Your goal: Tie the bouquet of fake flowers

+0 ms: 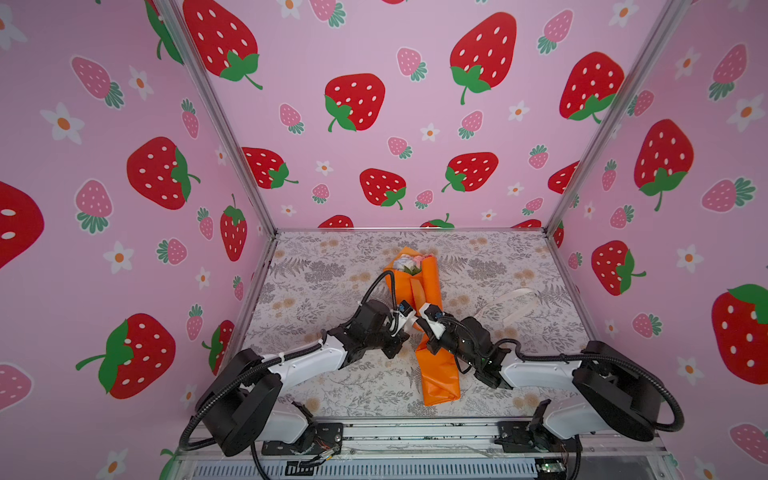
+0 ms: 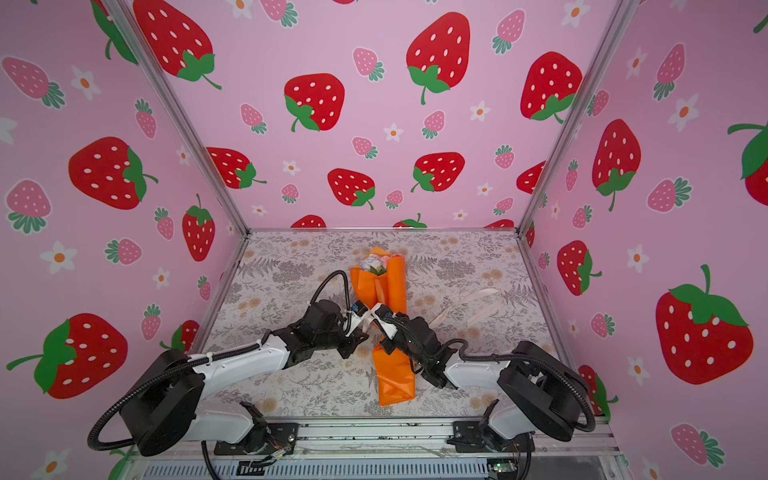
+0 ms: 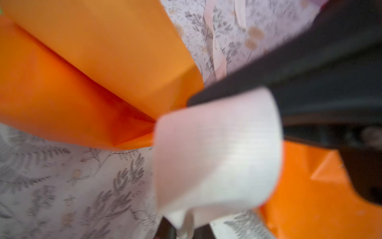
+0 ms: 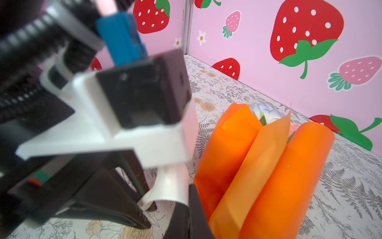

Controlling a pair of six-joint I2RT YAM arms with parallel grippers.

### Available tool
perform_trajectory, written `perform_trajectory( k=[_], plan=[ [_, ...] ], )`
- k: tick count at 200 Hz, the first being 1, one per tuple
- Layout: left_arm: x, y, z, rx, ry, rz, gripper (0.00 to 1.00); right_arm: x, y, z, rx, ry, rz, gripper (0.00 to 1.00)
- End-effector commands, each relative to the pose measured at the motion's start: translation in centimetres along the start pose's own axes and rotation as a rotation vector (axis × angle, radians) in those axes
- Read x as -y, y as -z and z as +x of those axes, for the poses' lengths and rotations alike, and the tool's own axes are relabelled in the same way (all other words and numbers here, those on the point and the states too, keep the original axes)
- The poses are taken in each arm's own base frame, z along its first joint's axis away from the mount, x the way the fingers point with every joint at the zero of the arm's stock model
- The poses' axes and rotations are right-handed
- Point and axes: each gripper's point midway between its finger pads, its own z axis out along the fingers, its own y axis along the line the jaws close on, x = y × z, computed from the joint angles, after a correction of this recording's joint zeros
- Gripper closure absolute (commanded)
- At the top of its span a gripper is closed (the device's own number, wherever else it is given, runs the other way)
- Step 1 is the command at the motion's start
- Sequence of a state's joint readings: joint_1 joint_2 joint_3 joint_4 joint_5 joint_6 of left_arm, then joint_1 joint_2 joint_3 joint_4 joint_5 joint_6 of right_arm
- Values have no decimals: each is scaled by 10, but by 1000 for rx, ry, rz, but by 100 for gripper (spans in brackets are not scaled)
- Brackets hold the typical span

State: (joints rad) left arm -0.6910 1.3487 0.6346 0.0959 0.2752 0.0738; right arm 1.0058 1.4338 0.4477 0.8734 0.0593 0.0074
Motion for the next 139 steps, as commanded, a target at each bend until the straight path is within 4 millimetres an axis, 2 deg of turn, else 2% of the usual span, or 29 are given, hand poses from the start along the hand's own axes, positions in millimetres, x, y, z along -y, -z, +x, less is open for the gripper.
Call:
perform_trajectory(
  k=[1, 14, 27, 46, 68, 93, 108, 120, 122, 139],
  plan=[
    [6, 15, -29, 76, -33, 22, 100, 6, 6, -8, 26, -19, 35, 94],
    [10, 20, -33, 82, -29, 35, 100, 7, 8, -8, 20, -25, 38, 93],
    [14, 27, -39, 96, -23, 53, 100, 13, 11, -8, 9, -45, 69, 88],
    [18, 35, -53, 130, 14, 67, 100, 27, 20, -9, -17, -112, 141, 75],
    [22, 42, -72, 165, 68, 85, 100, 43, 39, -10, -16, -209, 184, 68],
    [25, 44, -92, 175, 132, 103, 100, 66, 64, 4, -28, -345, 223, 62],
    [28, 42, -94, 156, 128, 108, 100, 89, 81, 12, -37, -456, 293, 59],
    [29, 40, -94, 146, 129, 114, 100, 111, 95, 30, -78, -583, 374, 47],
    [30, 40, -94, 142, 131, 117, 100, 116, 100, 27, -62, -599, 388, 46],
    [38, 39, -95, 140, 132, 147, 100, 152, 124, 58, -131, -754, 536, 46]
  ],
)
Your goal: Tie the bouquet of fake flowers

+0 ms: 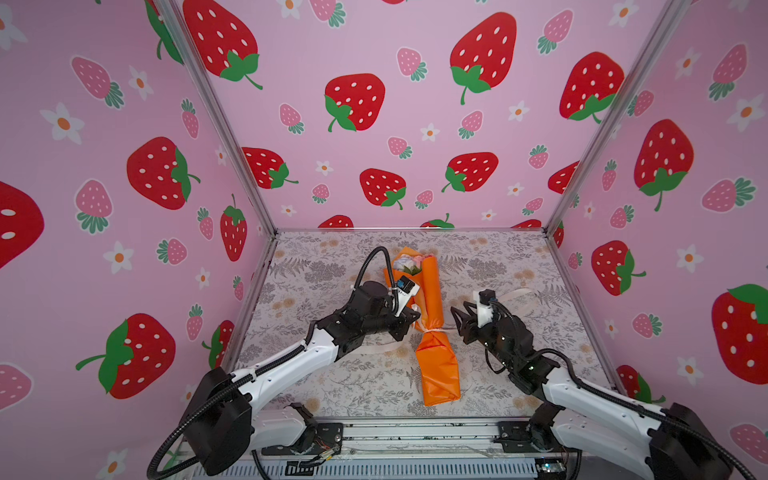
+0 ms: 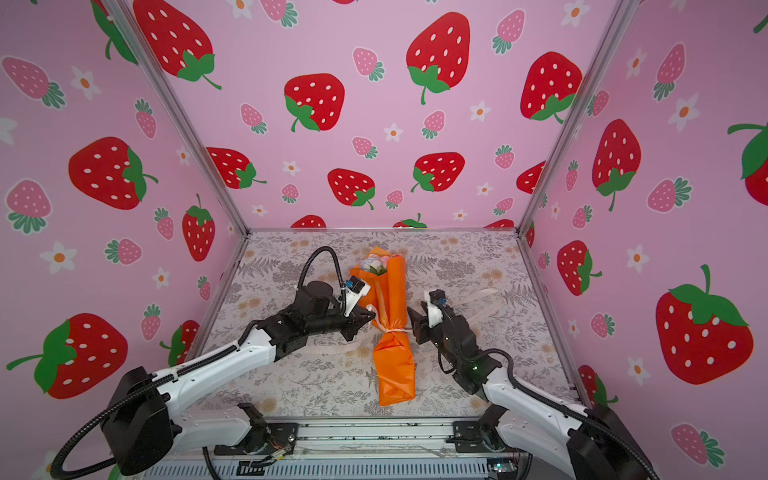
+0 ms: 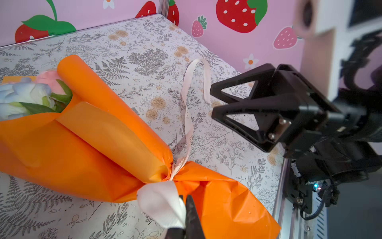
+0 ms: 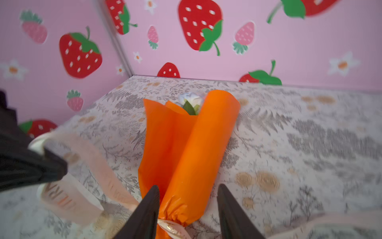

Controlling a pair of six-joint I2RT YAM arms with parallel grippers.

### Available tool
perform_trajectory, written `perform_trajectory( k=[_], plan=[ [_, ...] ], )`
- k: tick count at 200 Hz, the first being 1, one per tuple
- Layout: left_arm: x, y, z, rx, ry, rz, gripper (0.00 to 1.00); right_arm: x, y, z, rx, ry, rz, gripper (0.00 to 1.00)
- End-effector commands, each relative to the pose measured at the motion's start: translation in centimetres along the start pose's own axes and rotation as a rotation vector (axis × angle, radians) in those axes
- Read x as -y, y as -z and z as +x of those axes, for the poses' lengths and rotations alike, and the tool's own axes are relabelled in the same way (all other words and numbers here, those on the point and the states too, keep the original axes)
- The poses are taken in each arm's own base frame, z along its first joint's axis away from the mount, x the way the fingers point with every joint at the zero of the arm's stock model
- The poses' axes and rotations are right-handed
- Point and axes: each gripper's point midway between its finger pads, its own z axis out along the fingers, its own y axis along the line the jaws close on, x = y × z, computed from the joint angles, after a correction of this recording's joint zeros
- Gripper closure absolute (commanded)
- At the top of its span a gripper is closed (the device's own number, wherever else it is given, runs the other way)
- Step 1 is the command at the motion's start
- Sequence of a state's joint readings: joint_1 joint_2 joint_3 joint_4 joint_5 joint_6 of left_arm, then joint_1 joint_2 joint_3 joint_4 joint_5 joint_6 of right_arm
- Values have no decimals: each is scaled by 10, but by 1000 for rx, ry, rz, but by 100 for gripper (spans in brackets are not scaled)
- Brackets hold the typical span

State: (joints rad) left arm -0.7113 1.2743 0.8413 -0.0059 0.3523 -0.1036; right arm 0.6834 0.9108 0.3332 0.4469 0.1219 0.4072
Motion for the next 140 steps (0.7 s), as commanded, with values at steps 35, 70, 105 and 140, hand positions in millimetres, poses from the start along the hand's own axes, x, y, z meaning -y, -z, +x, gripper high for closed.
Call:
perform_trajectory(
  k=[35, 70, 105, 140],
  plan=[
    [27, -6, 9, -71, -24, 68, 100, 139, 19, 67, -386, -441, 413, 46],
    [32, -9, 16, -96, -69, 66, 100, 187, 1, 70, -541, -423, 511, 44],
    [33, -9, 13, -83, -82, 64, 100, 221, -28, 75, -601, -475, 567, 40],
    [33, -8, 15, -87, -86, 62, 100, 223, -61, 84, -650, -546, 505, 39]
  ],
)
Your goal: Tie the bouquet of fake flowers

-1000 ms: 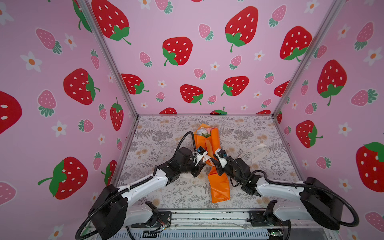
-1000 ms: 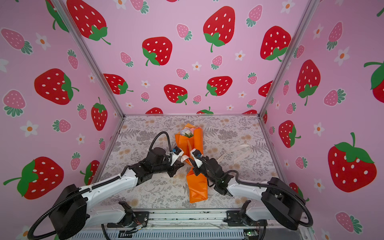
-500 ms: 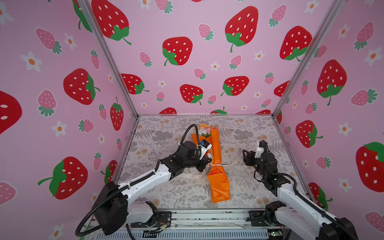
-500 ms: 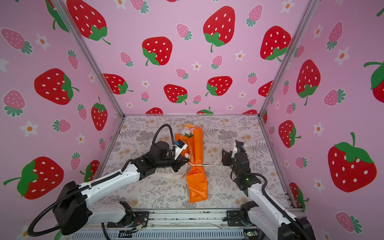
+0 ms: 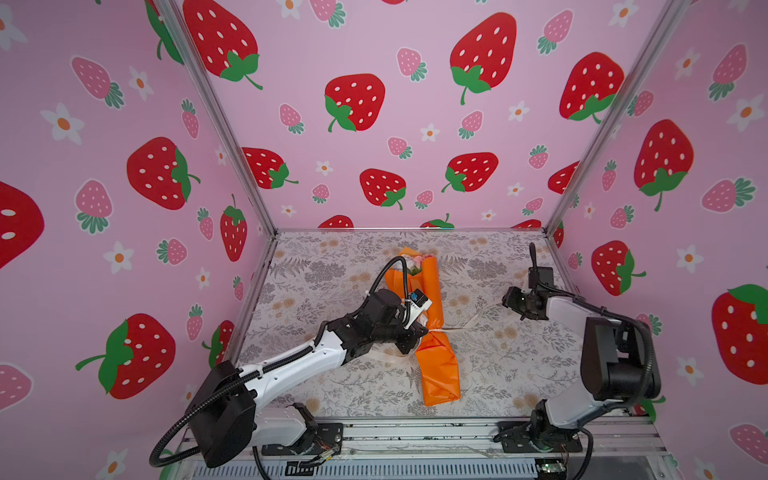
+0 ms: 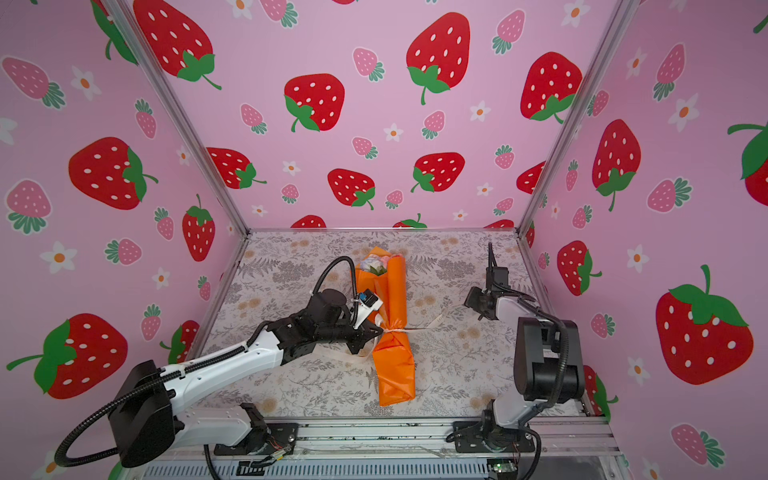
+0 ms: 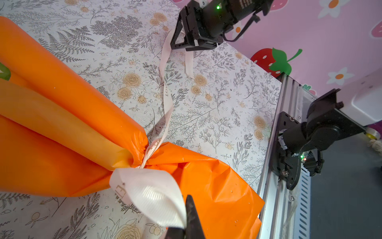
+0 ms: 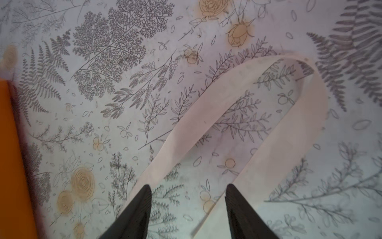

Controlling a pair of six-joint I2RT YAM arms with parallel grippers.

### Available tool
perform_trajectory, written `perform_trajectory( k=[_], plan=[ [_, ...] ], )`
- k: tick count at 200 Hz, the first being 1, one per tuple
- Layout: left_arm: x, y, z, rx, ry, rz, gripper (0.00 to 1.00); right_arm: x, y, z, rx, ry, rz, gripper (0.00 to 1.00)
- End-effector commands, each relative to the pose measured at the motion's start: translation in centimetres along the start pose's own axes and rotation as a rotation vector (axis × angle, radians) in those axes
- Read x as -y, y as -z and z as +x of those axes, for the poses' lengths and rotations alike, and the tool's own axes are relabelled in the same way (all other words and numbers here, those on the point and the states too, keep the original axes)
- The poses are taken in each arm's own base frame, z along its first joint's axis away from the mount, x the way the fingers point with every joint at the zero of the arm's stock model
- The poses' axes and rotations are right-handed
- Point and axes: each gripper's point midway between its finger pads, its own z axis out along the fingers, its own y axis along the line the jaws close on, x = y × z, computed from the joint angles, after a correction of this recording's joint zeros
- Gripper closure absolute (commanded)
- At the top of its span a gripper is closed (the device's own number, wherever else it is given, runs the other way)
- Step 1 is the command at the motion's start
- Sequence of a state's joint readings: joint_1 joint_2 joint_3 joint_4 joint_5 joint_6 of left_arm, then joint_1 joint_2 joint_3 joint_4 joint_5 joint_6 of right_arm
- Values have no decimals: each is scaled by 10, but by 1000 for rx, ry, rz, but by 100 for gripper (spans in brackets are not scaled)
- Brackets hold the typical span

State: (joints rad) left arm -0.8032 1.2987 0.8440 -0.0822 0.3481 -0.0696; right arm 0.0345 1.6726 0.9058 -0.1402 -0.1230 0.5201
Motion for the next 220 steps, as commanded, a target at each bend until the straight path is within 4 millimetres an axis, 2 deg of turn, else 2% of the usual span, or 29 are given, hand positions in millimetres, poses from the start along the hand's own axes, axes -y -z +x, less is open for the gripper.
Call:
perform_trajectory(
  k=[1, 54, 78, 87, 103, 113, 132, 154, 178, 190, 206, 220],
  plan=[
    [3, 5, -15, 26, -39, -4, 100, -9, -12, 4, -76, -27, -34, 39],
    [4, 7, -17, 30, -62, -1, 100, -4, -35, 7, -107, -37, 34, 38],
    [4, 7, -17, 18, -71, -2, 100, -4, -43, 12, -122, 23, 108, 48],
    [3, 7, -17, 16, -72, -6, 100, -2, -46, 15, -133, 70, 163, 56],
    [4, 7, -18, 20, -75, -7, 100, 3, -54, 19, -153, 147, 256, 58],
    [3, 7, -18, 23, -74, -8, 100, 7, -56, 30, -201, 184, 301, 59],
    [4, 7, -18, 22, -77, -7, 100, 8, -59, 36, -210, 233, 341, 66],
    [4, 8, -17, 13, -79, -7, 100, 7, -59, 34, -205, 257, 353, 79],
    [4, 9, -17, 14, -84, -6, 100, 1, -51, 23, -173, 269, 342, 92],
    [4, 9, -17, 16, -86, -7, 100, -9, -42, 10, -127, 272, 314, 98],
    [5, 10, -17, 22, -89, -5, 100, -25, -20, -10, -48, 265, 264, 99],
    [4, 10, -17, 30, -88, -10, 100, -48, 11, -28, 44, 264, 168, 100]
  ],
)
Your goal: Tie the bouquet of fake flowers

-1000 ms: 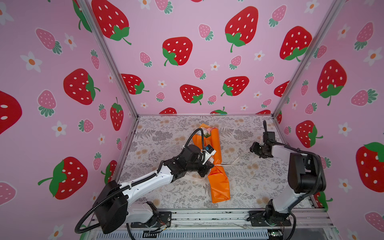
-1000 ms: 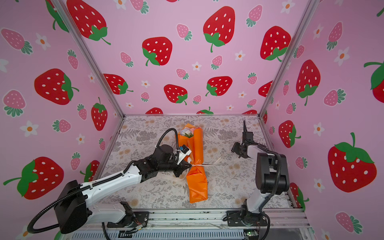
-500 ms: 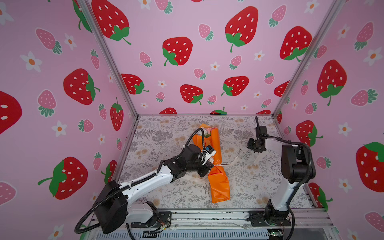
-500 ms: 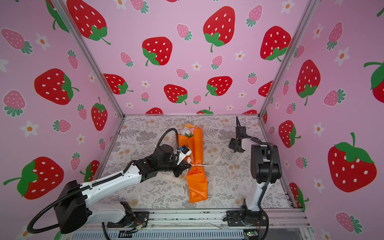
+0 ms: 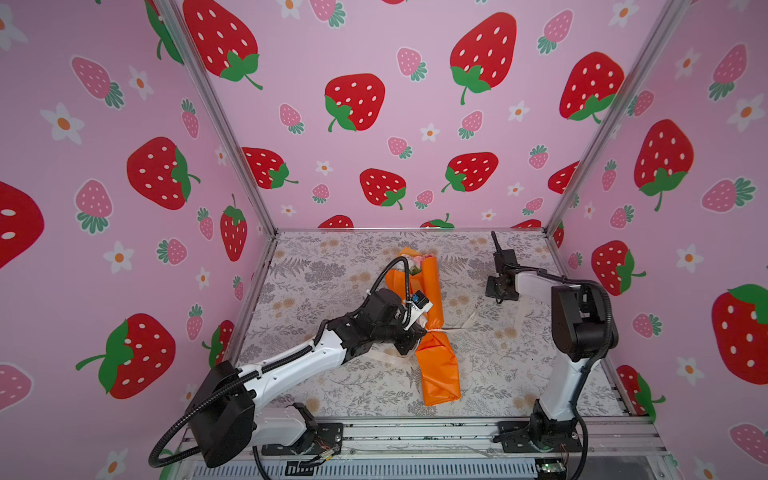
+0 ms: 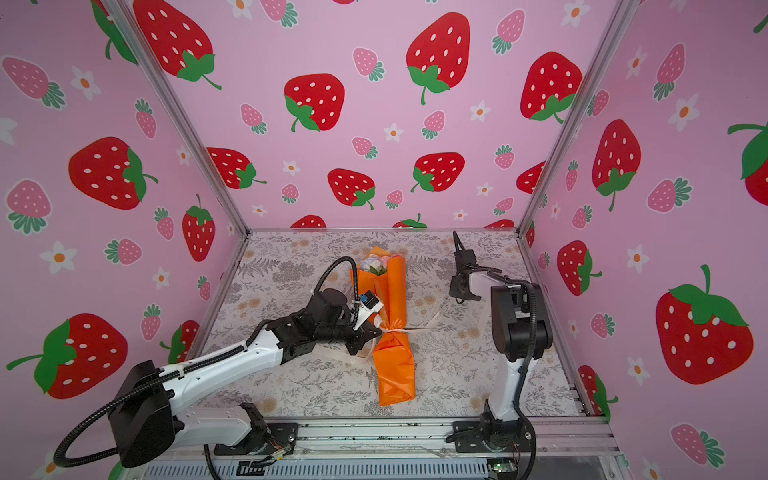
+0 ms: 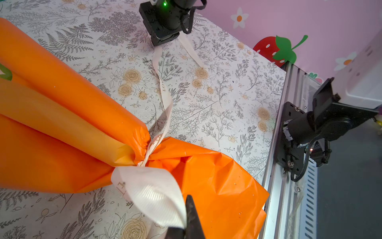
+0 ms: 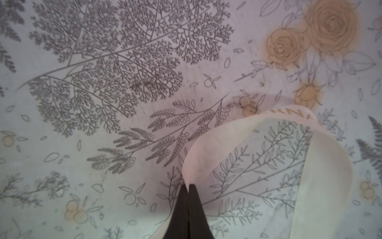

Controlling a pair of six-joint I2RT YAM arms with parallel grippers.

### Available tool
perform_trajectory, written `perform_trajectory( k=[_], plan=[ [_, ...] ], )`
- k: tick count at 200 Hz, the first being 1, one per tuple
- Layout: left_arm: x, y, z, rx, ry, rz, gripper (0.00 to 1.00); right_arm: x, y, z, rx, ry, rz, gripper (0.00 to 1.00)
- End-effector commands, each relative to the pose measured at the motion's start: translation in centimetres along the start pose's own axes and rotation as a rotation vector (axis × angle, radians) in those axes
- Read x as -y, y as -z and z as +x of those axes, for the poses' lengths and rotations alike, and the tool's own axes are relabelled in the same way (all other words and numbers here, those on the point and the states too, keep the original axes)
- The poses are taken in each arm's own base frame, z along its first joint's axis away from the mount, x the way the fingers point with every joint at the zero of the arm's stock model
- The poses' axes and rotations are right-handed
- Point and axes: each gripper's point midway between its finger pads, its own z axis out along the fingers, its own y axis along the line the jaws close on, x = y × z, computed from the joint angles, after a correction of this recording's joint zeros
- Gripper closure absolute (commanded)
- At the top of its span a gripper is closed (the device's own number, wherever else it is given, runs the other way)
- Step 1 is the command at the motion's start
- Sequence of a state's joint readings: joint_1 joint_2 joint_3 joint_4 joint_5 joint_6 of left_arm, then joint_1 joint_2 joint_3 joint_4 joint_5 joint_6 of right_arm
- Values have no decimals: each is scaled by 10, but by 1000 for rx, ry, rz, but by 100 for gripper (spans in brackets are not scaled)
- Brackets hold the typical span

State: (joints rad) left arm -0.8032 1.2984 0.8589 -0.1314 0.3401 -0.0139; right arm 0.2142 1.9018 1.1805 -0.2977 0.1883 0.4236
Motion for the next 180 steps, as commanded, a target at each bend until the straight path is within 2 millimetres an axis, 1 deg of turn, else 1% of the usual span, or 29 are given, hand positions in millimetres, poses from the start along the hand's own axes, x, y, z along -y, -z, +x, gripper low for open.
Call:
perform_trajectory(
  k=[1, 5, 19, 26, 30, 42, 53, 66, 86, 99, 114, 130, 139, 149, 157, 169, 180],
  plan=[
    [4, 9, -21, 63, -42, -4, 100, -4, 53, -16, 82, -2, -75, 100],
    [4, 9, -22, 70, -43, -6, 100, -10, 66, -26, 131, -10, -115, 100],
    [4, 10, -23, 104, -41, -6, 100, -31, 112, -42, 245, -5, -269, 100],
    [5, 11, -22, 121, -43, 1, 100, -43, 135, -47, 297, 2, -348, 100],
    [6, 11, -22, 132, -44, 5, 100, -51, 151, -50, 335, 11, -398, 100],
    [7, 13, -22, 165, -37, 4, 100, -75, 192, -52, 407, 46, -531, 100],
    [7, 14, -20, 186, -34, 3, 100, -102, 227, -49, 447, 102, -643, 100],
    [7, 15, -19, 201, -32, -3, 100, -133, 262, -42, 474, 172, -753, 100],
    [8, 17, -15, 208, -29, -3, 100, -173, 304, -31, 507, 252, -875, 100],
    [9, 18, -14, 213, -25, -1, 100, -203, 330, -19, 518, 330, -959, 100],
    [12, 17, -12, 218, -23, 6, 100, -237, 355, -2, 515, 421, -1047, 100],
    [14, 18, -9, 227, -18, 13, 100, -270, 372, 18, 520, 539, -1098, 100],
    [15, 18, -8, 242, -14, 12, 100, -285, 372, 29, 507, 579, -1114, 100],
    [14, 19, -7, 259, -5, 7, 100, -294, 366, 37, 476, 591, -1117, 100],
    [14, 20, -6, 270, 0, 5, 100, -301, 361, 44, 444, 605, -1137, 100],
    [15, 22, -5, 284, -2, 0, 100, -307, 359, 56, 407, 629, -1178, 99],
    [15, 24, -4, 297, -3, -7, 100, -310, 355, 61, 393, 630, -1205, 99]
  ],
)
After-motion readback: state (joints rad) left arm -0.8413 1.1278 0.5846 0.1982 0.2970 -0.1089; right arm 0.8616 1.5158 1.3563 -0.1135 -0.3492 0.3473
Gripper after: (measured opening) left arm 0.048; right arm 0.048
